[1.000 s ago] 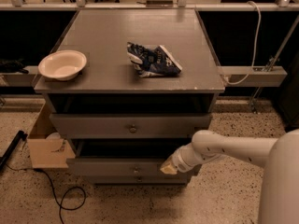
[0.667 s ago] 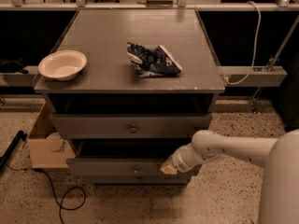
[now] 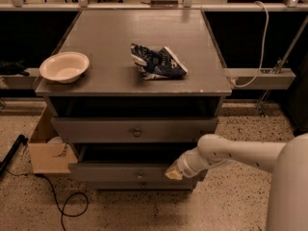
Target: Close middle drawer
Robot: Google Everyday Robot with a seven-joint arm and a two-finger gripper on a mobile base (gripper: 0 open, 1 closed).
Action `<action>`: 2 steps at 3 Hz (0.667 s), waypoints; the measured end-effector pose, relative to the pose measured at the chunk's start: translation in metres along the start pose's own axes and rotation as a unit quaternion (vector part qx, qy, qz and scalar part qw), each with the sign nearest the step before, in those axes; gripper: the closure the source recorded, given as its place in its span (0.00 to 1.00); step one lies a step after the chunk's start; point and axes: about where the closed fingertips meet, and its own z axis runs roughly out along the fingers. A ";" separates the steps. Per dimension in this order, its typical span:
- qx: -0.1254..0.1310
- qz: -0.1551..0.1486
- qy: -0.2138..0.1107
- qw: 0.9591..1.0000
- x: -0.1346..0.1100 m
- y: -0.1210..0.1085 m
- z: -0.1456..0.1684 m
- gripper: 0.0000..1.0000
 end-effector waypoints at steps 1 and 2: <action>0.000 0.000 0.000 1.000 0.000 0.000 0.000 0.11; 0.000 0.000 0.000 1.000 0.000 0.000 0.000 0.00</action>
Offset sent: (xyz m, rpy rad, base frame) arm 0.0000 0.0000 0.0000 0.0000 0.0000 0.0000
